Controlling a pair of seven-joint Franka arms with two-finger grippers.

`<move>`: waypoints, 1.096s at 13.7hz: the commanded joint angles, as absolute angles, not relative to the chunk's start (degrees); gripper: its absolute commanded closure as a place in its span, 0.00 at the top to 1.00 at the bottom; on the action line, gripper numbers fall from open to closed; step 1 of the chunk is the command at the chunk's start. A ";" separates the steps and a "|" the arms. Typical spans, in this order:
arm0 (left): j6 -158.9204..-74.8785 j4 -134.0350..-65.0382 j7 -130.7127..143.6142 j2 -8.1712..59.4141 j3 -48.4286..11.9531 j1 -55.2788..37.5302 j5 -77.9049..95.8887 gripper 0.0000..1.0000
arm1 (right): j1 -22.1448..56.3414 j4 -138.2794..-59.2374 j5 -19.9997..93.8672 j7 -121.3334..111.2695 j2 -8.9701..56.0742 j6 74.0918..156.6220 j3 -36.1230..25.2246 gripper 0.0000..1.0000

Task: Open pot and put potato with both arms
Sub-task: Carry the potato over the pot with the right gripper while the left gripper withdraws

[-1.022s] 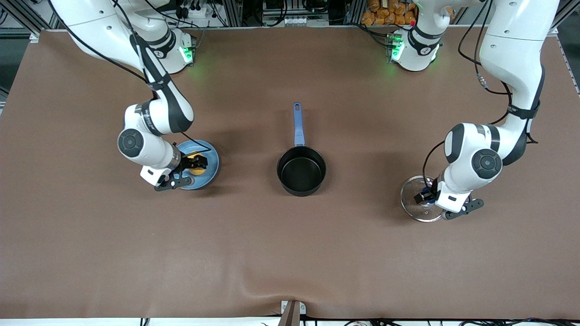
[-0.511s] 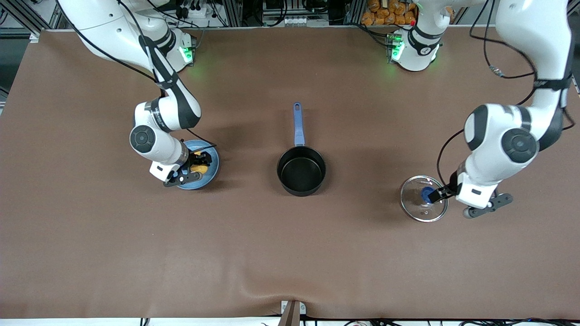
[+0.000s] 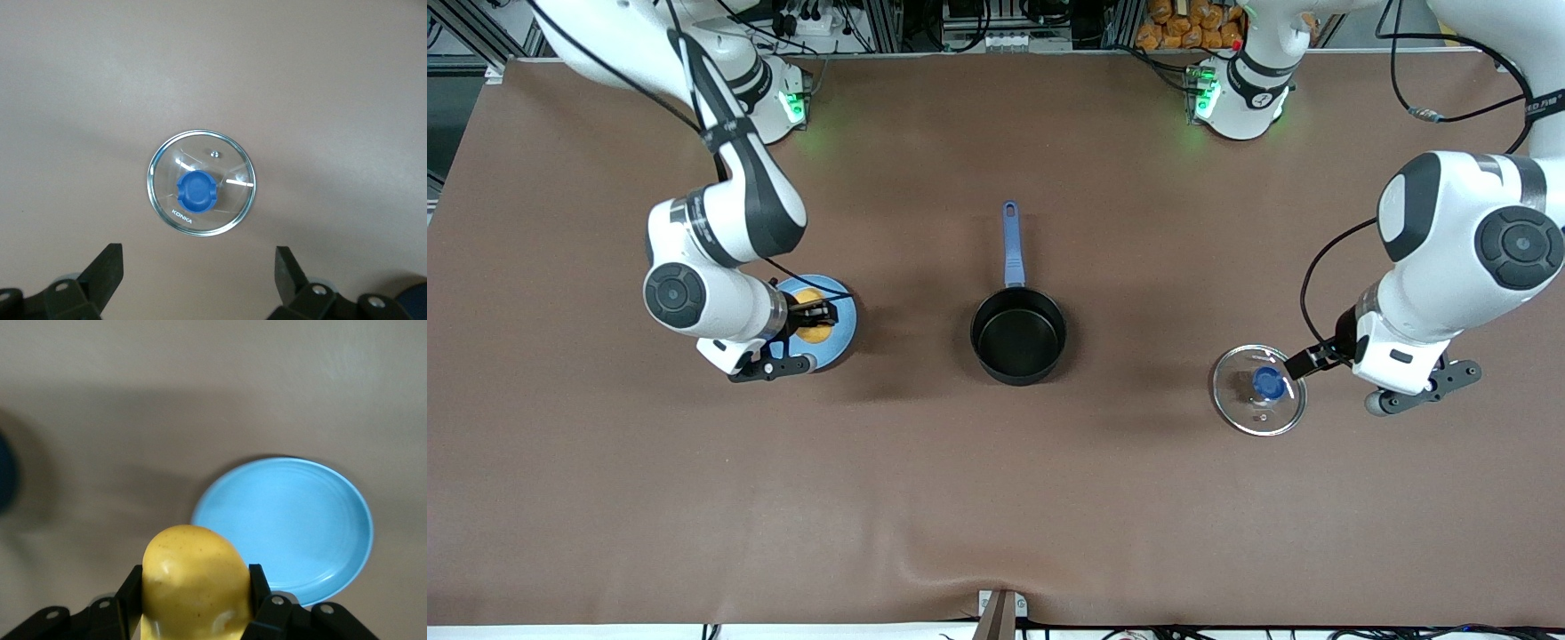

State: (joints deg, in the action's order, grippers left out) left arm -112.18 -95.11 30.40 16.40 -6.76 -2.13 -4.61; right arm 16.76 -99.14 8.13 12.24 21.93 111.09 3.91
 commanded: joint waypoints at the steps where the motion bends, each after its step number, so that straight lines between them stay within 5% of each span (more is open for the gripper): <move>1: -104.53 -90.11 29.00 15.12 -7.47 -2.11 -3.69 1.00 | 22.13 -88.90 8.44 21.15 26.53 109.25 3.69 0.00; 8: -95.90 -83.59 23.38 12.57 -8.17 -1.58 -3.78 1.00 | 32.41 -71.12 12.13 38.21 40.14 111.34 3.43 0.00; 15: -91.15 -82.08 20.42 7.13 -7.13 -2.10 -1.95 1.00 | 39.02 -70.49 10.64 42.27 45.96 121.72 2.81 0.00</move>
State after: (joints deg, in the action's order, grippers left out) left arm -92.92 -81.61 23.80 10.34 -7.92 -2.01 -4.26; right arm 37.75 -73.12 11.22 41.25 43.88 121.28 3.72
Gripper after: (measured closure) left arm 0.000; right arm 0.339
